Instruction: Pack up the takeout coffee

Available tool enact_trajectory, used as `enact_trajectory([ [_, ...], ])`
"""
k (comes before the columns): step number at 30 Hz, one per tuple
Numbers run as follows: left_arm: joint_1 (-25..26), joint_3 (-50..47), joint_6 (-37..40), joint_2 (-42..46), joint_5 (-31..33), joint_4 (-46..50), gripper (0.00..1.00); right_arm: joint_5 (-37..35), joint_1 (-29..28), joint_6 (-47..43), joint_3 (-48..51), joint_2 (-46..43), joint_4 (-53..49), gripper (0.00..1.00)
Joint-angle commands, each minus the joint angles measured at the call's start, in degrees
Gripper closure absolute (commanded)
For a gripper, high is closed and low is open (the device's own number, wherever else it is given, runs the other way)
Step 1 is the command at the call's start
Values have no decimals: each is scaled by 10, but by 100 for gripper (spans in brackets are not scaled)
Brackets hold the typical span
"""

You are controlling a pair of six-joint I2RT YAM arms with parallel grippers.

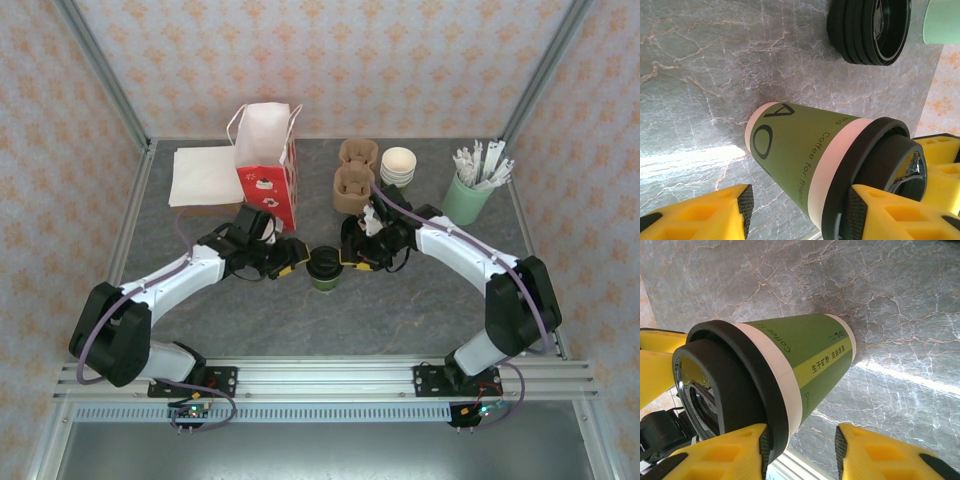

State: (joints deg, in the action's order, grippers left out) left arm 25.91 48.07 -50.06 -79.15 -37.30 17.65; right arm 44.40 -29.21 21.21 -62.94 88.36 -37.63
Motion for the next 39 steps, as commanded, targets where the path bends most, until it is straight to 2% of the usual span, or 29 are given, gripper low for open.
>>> enact_trajectory([
  [1, 6, 20, 17, -3, -5, -5, 46, -3, -4, -5, 4, 11, -7, 60],
  [9, 9, 19, 21, -8, -3, 1, 48, -15, -10, -16, -1, 23, -25, 66],
  [22, 17, 9, 30, -11, 3, 22, 54, -37, -21, -26, 6, 34, -45, 68],
  [39, 24, -25, 23, 5, 11, 23, 56, -49, -33, -28, 32, 35, -47, 71],
])
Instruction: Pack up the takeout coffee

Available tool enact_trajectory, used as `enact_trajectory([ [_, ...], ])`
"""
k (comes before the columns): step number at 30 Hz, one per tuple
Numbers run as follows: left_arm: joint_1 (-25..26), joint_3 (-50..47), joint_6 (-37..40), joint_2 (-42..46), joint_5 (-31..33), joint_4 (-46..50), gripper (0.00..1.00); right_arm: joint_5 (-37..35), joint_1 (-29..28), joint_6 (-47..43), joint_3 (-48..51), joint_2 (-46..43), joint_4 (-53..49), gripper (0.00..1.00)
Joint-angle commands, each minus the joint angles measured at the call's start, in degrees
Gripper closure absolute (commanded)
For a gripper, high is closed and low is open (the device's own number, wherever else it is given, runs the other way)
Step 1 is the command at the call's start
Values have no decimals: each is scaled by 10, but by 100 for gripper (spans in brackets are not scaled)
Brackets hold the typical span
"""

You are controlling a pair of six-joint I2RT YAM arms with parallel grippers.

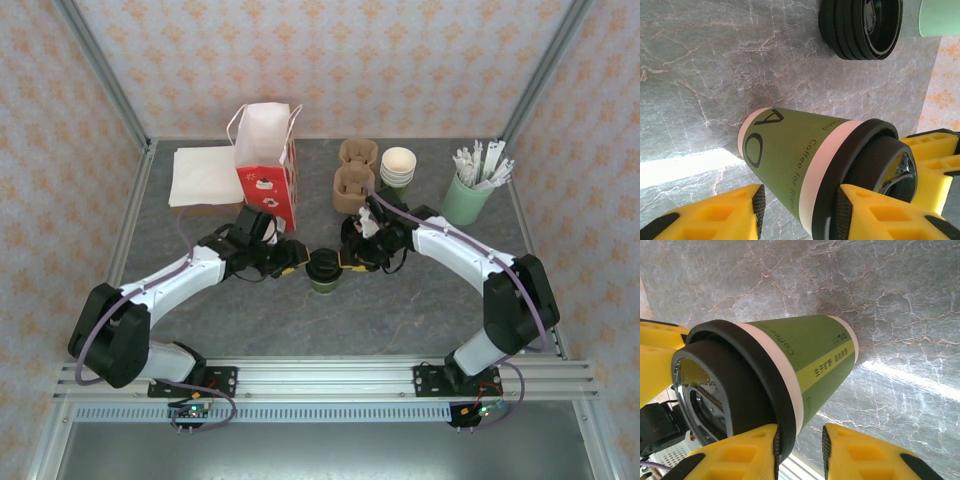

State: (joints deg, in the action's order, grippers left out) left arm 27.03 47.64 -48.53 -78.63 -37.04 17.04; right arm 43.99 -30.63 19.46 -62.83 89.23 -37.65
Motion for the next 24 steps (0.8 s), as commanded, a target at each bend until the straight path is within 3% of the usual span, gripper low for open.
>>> enact_trajectory([
  [1, 13, -20, 8, 0, 9, 30, 56, -46, -20, -10, 31, 26, -46, 71],
  [11, 14, -8, 3, 10, 12, 30, 55, -50, -25, -7, 27, 23, -40, 71],
  [24, 3, 67, 16, 29, 56, 89, 36, -47, -25, -7, 15, 24, -36, 69],
])
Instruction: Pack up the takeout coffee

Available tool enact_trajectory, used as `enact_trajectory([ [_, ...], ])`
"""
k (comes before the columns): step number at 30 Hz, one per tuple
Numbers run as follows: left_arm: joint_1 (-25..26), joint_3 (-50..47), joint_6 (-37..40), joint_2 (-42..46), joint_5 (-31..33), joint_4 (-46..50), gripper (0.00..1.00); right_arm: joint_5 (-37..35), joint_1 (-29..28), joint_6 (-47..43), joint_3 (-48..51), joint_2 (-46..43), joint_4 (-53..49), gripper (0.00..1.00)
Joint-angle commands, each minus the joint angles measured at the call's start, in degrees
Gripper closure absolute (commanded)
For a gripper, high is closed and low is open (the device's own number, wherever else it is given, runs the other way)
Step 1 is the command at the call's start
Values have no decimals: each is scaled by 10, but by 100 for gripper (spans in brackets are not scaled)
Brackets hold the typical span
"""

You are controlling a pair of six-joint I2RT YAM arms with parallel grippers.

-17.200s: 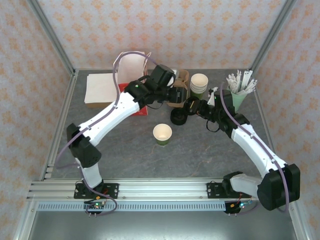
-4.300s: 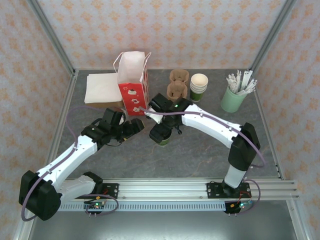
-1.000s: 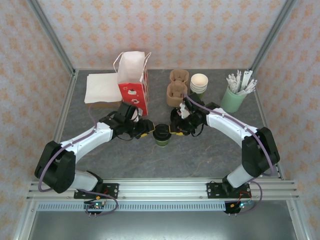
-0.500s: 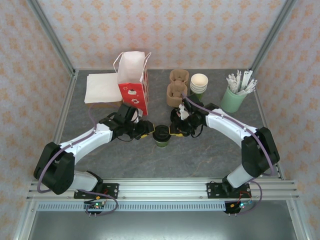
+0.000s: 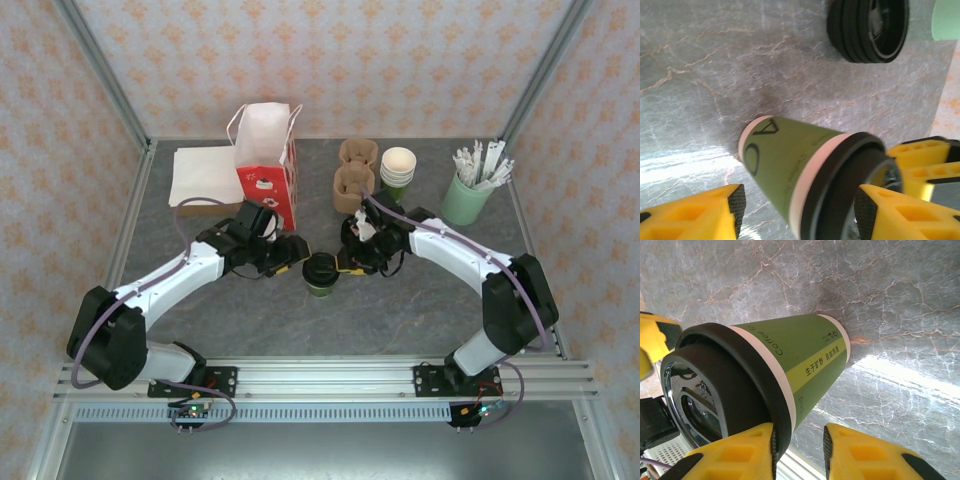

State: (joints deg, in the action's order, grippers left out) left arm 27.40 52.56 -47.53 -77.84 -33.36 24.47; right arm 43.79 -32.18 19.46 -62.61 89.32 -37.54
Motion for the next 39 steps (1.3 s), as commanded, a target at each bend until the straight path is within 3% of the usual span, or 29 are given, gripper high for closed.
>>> enact_trajectory([
  [1, -3, 16, 4, 25, 21, 14, 34, -45, -10, -7, 11, 23, -37, 69],
  [9, 0, -5, -12, 55, -24, -5, 24, -43, -9, -6, 4, 24, -38, 69],
  [15, 12, -7, 10, 37, -37, 16, 23, -44, -9, -7, -1, 27, -39, 69],
  [25, 28, -7, 31, -6, -34, 47, 35, -49, -9, -8, -5, 27, -43, 68],
  [39, 34, -13, 47, -18, -25, 68, 39, -48, -4, 11, -20, -3, -18, 62],
])
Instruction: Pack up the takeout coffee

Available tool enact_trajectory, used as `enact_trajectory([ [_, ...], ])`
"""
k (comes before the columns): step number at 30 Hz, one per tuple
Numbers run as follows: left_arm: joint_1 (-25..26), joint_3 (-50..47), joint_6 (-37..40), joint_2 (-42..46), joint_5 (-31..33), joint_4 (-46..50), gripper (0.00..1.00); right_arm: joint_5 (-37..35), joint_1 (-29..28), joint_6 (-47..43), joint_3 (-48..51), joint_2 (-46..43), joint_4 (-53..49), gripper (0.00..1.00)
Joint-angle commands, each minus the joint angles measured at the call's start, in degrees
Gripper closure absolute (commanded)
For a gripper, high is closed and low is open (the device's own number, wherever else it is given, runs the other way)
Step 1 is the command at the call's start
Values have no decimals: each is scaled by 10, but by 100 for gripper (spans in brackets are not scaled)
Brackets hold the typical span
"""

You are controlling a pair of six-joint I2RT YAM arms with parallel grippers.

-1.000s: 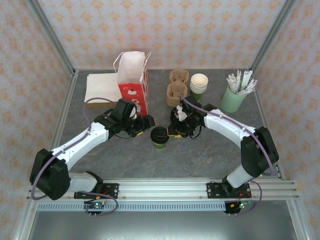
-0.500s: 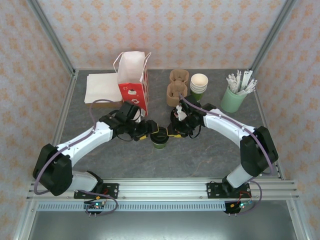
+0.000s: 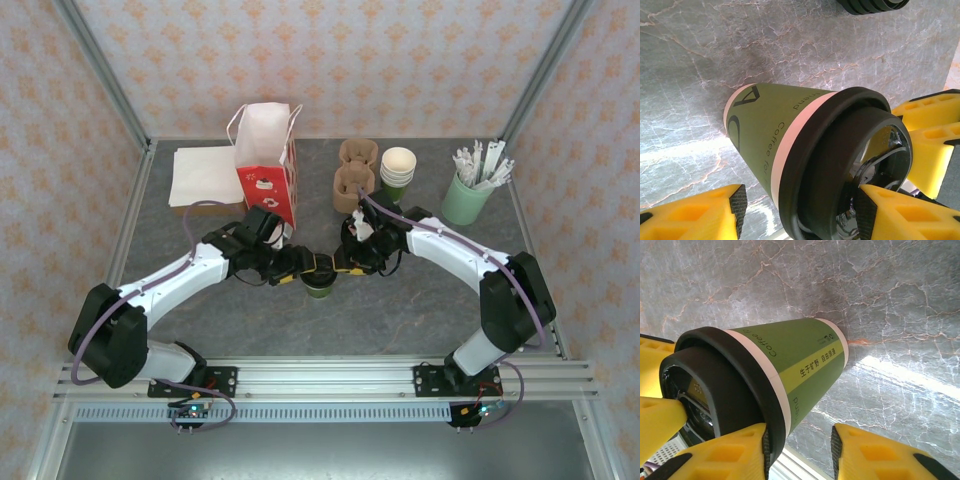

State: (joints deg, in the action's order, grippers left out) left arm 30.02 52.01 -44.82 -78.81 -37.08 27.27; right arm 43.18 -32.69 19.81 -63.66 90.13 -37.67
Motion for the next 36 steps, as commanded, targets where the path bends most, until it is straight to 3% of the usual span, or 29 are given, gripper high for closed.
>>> enact_trajectory([
  [1, 8, -8, 19, -8, 13, 40, 39, -41, 3, 10, -11, -15, -15, 61],
  [14, 8, -1, 18, -9, 13, 36, 39, -11, 17, 38, -6, -65, 22, 52],
  [21, 9, 34, 7, 7, 17, 30, 32, 8, 17, 46, -4, -64, 44, 41],
  [27, 9, 64, 7, 8, 28, 41, 24, 10, 17, 40, -3, -58, 38, 38],
  [36, 0, 38, -2, 70, 58, 77, 22, 22, 13, 23, -19, -41, 27, 33],
])
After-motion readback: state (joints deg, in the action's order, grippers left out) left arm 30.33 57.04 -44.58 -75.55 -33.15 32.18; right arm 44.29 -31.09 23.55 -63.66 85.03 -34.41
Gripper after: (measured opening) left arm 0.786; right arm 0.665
